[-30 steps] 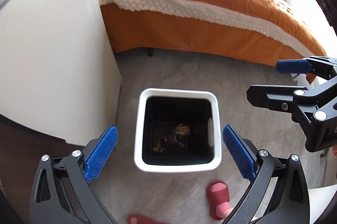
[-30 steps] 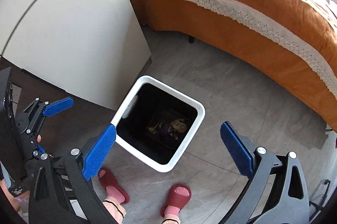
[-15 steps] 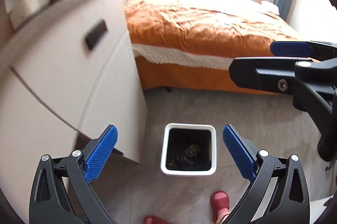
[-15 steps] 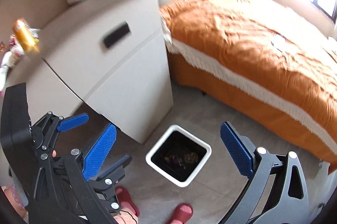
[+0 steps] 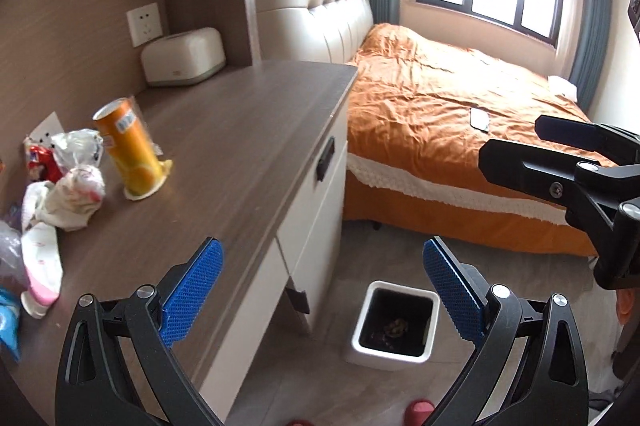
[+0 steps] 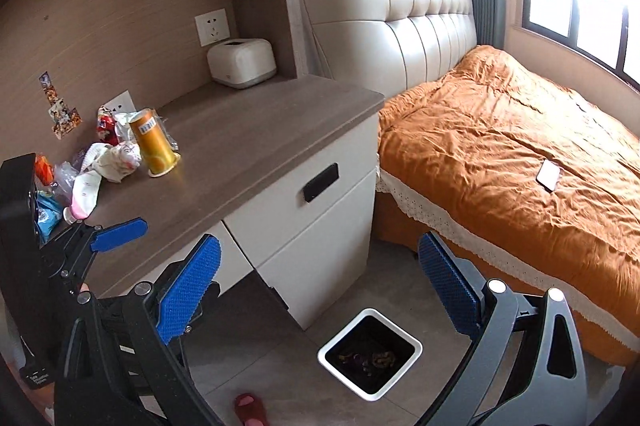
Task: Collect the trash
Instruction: 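Move both tools back toward the desk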
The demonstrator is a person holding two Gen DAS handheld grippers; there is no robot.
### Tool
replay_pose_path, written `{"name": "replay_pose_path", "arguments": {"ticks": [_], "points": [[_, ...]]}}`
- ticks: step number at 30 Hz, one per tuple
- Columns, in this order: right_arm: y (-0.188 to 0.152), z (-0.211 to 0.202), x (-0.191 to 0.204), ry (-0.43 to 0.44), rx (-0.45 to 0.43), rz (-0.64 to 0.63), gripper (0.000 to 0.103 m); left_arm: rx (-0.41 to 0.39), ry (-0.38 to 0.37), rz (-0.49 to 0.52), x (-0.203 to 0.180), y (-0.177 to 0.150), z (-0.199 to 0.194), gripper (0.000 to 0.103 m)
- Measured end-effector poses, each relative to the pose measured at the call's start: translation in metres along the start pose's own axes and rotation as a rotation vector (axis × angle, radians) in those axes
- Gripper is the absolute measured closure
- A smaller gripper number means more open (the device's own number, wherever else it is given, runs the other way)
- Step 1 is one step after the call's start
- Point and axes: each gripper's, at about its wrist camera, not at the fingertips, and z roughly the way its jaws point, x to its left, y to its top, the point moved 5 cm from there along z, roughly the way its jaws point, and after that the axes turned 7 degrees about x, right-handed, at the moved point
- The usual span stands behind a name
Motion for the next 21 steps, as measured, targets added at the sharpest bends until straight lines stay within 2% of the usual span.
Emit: {"name": "replay_pose_path", "arguments": {"ticks": [5, 11, 21], "points": [[0.018, -0.003, 0.036, 0.054, -0.033, -0.052, 0.004, -0.012, 0.095, -0.068, 0.043, -0.002, -0.019, 0.005], [0.044, 0.003, 0.098, 0.155, -0.060, -0.134, 0.004, -0.026, 0.191, -0.160, 0.099, -0.013, -0.048, 0.005], [0.058, 0.026, 0.211, 0.320, -0.045, -0.285, 0.004, -0.045, 0.364, -0.307, 0.203, -0.042, -0.092, 0.005]]}}
